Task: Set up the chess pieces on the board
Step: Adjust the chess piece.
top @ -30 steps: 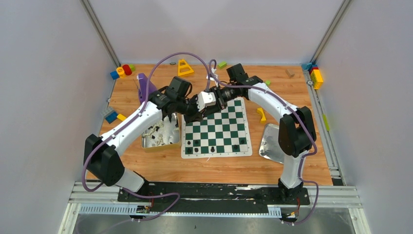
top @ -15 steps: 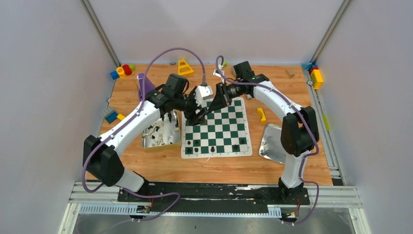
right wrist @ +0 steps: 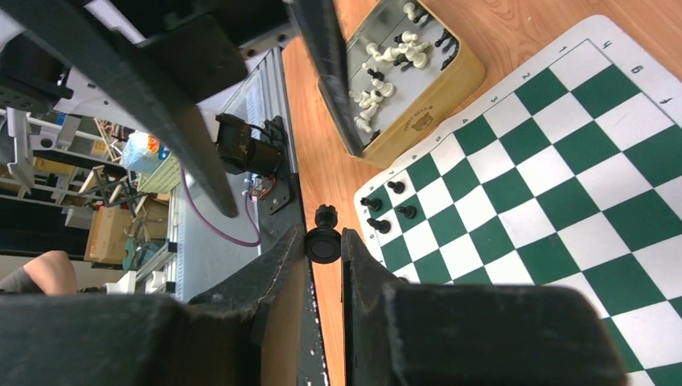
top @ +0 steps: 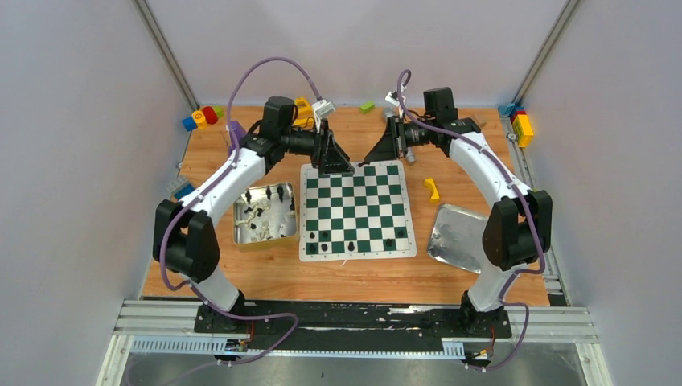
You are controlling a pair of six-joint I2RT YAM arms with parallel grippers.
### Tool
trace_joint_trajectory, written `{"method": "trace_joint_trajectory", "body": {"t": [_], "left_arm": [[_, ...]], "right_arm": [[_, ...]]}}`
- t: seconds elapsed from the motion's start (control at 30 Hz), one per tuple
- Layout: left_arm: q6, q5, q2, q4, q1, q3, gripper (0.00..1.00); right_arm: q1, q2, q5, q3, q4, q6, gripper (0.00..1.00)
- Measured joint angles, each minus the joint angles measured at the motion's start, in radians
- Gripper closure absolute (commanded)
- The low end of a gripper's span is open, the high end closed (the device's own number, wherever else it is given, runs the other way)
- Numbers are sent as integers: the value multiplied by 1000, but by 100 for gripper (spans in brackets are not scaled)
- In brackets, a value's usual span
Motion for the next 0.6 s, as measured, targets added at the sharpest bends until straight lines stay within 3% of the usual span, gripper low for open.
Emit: {"method": "trace_joint_trajectory", "body": {"t": [0.33,0.6], "left_arm": [[-519,139,142,446,0,-49,40],[-779,182,173,733,-6,-84,50]], "right_arm": [[-10,0,-42,-16,58,75,100],[-23,0,-52,-34,82,101,100]]}}
